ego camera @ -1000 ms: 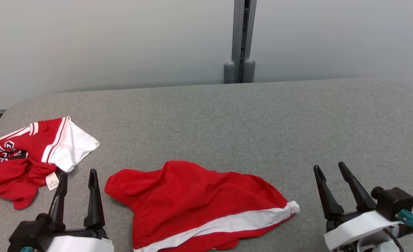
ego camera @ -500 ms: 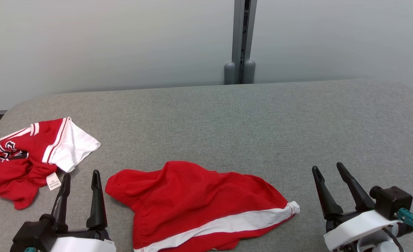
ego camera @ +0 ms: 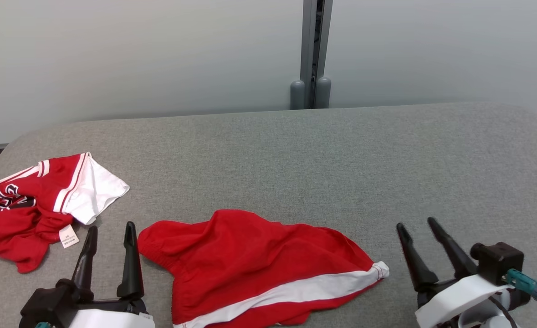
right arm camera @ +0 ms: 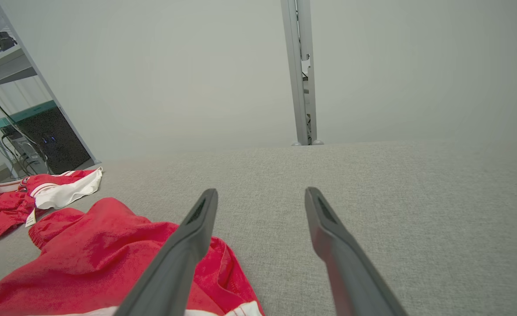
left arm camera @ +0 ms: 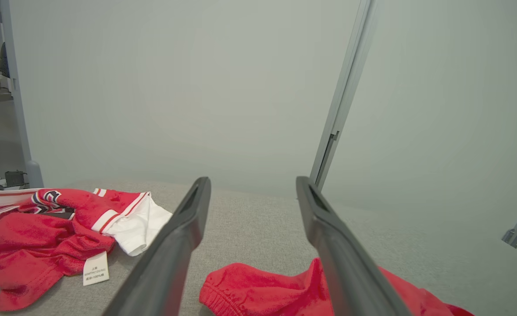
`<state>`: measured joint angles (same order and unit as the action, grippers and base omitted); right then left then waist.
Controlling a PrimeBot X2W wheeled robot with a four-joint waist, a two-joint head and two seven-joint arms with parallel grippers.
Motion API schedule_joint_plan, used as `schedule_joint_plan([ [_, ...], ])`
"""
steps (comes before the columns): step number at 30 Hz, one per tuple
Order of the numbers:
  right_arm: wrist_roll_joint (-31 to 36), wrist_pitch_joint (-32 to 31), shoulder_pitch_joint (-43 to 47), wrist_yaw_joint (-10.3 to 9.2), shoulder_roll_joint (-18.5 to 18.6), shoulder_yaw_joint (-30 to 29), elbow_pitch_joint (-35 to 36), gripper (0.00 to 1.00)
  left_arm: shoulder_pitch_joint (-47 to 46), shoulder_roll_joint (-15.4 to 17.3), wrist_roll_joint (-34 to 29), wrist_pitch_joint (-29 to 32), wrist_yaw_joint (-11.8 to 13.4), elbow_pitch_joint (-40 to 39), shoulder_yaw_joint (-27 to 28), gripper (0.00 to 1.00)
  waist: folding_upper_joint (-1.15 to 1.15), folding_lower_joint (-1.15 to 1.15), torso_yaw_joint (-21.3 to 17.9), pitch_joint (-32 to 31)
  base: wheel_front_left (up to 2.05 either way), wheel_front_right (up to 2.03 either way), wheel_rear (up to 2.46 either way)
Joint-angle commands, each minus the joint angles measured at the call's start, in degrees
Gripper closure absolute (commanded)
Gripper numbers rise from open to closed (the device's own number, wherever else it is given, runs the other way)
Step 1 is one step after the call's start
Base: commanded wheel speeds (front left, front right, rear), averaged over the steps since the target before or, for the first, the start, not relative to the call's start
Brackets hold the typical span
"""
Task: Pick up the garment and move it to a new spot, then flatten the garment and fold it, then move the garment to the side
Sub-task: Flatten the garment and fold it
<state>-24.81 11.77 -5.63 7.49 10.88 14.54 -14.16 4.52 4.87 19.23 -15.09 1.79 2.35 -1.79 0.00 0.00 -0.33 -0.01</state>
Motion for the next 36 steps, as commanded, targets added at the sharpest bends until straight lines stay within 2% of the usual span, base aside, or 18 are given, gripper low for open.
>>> schedule_joint_plan([
  [1,-1.40,-1.64,-0.74,0.01,1.17,1.73,0.27,0.00,-0.13,-0.07,0.70,-0.10,-0.75,-0.05,-0.20,0.00,0.00,0.00,0.05,0.11,0.00,0.00,0.00],
  [6,-5.04,-5.57,-0.99,0.01,4.75,4.64,1.75,0.00,0.59,-0.37,3.92,3.73,-2.40,1.22,-1.25,0.00,0.00,0.00,0.15,0.24,0.00,0.00,0.00],
  [7,-7.14,-8.09,-0.84,0.01,6.49,5.83,2.25,0.00,0.86,-0.61,6.56,7.03,-3.27,1.51,-1.71,0.00,0.00,0.00,0.34,0.33,0.00,0.00,0.00],
  [8,-7.14,-8.09,-0.84,0.01,6.49,5.83,2.25,0.00,0.86,-0.61,6.56,7.03,-3.27,1.51,-1.71,0.00,0.00,0.00,0.34,0.33,0.00,0.00,0.00],
  [10,-10.45,-12.44,0.33,0.01,8.43,7.61,2.91,0.00,1.12,-0.70,9.44,12.79,-3.77,1.06,-2.64,0.00,0.00,0.00,0.83,0.46,0.00,0.00,0.00],
  [12,-11.43,-13.83,0.65,0.01,8.83,8.09,3.09,0.00,1.27,-0.65,10.46,14.63,-3.83,0.68,-2.84,0.00,0.00,0.00,0.98,0.49,0.00,0.00,0.00],
  [13,-13.18,-16.18,1.24,0.01,9.57,9.04,3.48,0.00,2.25,-0.12,11.34,18.20,-3.78,-0.10,-3.49,0.00,0.00,0.00,1.24,0.66,0.00,0.00,0.00],
  [18,-15.29,-19.70,1.92,0.01,9.66,9.98,2.66,0.00,3.64,1.52,13.31,25.43,-3.91,-2.24,-4.60,0.00,0.00,0.00,1.65,1.57,0.00,0.00,0.00],
  [26,-15.72,-19.94,-0.93,0.01,9.58,11.43,-0.49,0.00,5.54,4.48,14.63,33.81,-4.03,-2.95,-6.27,0.00,0.00,0.00,2.53,3.08,0.00,0.00,0.00],
  [34,-16.85,-21.03,-3.64,0.01,10.16,13.28,-4.02,0.00,6.59,5.76,15.18,39.72,-5.38,-1.02,-9.78,0.00,0.00,0.00,3.50,3.82,0.00,0.00,0.00],
  [36,-17.20,-21.26,-4.36,0.01,10.21,13.76,-5.03,0.00,5.72,5.49,15.48,39.60,-5.83,-0.77,-10.35,0.00,0.00,0.00,3.75,4.19,0.00,0.00,0.00],
])
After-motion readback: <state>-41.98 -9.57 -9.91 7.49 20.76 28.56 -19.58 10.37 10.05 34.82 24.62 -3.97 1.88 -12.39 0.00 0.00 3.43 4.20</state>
